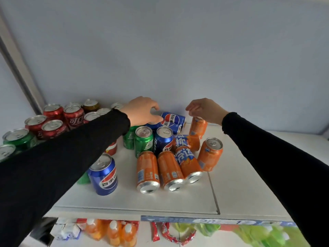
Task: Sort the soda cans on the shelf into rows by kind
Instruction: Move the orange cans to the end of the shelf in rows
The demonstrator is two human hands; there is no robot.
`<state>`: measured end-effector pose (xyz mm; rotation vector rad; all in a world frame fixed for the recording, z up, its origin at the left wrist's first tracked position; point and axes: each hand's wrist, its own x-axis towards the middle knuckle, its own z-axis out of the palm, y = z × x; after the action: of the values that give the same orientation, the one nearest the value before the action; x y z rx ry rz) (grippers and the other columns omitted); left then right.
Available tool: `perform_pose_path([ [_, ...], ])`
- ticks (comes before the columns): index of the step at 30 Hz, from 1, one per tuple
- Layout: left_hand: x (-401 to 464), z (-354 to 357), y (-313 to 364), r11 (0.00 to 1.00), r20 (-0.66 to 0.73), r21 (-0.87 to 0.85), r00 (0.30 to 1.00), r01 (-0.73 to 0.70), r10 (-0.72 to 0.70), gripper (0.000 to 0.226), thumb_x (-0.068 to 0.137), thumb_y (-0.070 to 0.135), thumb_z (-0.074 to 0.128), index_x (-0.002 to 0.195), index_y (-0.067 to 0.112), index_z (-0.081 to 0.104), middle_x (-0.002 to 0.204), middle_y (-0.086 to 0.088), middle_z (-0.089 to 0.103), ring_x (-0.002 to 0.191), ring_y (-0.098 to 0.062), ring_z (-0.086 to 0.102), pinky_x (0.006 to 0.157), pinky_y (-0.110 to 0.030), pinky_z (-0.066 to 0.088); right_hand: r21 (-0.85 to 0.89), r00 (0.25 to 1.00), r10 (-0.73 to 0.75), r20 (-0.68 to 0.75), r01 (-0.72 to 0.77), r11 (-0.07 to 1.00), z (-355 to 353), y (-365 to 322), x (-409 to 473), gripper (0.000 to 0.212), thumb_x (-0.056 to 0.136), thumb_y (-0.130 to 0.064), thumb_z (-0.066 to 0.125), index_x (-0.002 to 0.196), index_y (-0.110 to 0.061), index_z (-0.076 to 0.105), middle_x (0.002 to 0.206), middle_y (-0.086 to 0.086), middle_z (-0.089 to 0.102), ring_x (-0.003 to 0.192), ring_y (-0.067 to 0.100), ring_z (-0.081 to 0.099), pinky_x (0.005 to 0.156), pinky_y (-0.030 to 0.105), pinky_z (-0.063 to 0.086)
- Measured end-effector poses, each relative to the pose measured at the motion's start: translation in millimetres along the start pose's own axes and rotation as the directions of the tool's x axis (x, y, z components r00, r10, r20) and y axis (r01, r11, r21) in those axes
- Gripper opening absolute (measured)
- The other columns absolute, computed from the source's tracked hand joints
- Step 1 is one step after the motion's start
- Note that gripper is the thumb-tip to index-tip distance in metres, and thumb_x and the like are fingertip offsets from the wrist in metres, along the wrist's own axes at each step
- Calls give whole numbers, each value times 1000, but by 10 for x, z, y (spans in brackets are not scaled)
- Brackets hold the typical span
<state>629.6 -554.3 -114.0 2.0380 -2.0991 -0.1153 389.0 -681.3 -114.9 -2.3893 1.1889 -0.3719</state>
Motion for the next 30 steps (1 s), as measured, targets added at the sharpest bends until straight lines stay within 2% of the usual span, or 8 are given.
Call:
perform_pose_path([
  [5,377,12,357,971,77,95,971,219,-227,68,90,60,59,138,12,54,139,-7,56,123,-26,53,98,-35,42,-138,984,-109,141,129,982,-124,221,393,25,95,-12,63,119,-19,67,110,-3,69,106,19,63,104,40,48],
  [10,741,191,603,892,168,175,880,418,-445,46,87,56,66,85,10,65,88,-6,67,75,-20,59,74,-32,47,-299,935,-192,299,283,912,-8,369,789,41,94,-17,66,133,-23,58,126,0,63,111,20,59,97,34,48],
  [13,858,281,687,844,194,204,824,496,-532,45,84,57,70,82,12,61,71,-2,59,61,-16,52,70,-30,46,-384,909,-218,355,354,853,51,330,984,51,93,-17,66,141,-23,51,133,3,60,116,25,57,101,36,47],
  [17,948,366,698,789,226,279,761,548,-608,55,80,62,71,100,12,62,89,-5,64,75,-19,57,73,-31,48,-492,847,-215,487,469,733,122,194,1248,70,90,-21,71,151,-23,36,143,9,53,120,30,57,99,41,52],
  [19,977,406,679,769,249,267,730,580,-637,62,79,64,71,110,12,64,94,-6,64,83,-20,59,76,-31,49,-457,797,-179,576,496,738,150,141,1341,81,89,-22,74,155,-21,27,147,11,47,102,26,62,77,29,59],
  [22,1006,442,665,739,271,259,687,622,-674,63,78,68,69,110,14,61,93,-5,63,83,-19,58,78,-31,47,-332,700,-127,703,480,812,179,69,1414,85,91,-14,72,158,-18,20,150,16,41,73,14,57,46,18,51],
  [27,1050,530,661,719,248,247,675,649,-695,67,75,71,69,108,15,59,100,-6,61,97,-24,59,95,-36,49,-210,558,-115,822,484,849,265,19,1454,72,89,3,68,151,-8,33,146,21,46,77,11,58,46,21,55],
  [30,1082,602,602,692,214,263,658,673,-722,87,66,78,70,122,12,59,118,-8,64,113,-27,57,104,-42,40,-203,571,-110,813,456,867,300,23,1481,78,86,3,72,151,-12,33,144,15,46,82,14,55,47,24,56],
])
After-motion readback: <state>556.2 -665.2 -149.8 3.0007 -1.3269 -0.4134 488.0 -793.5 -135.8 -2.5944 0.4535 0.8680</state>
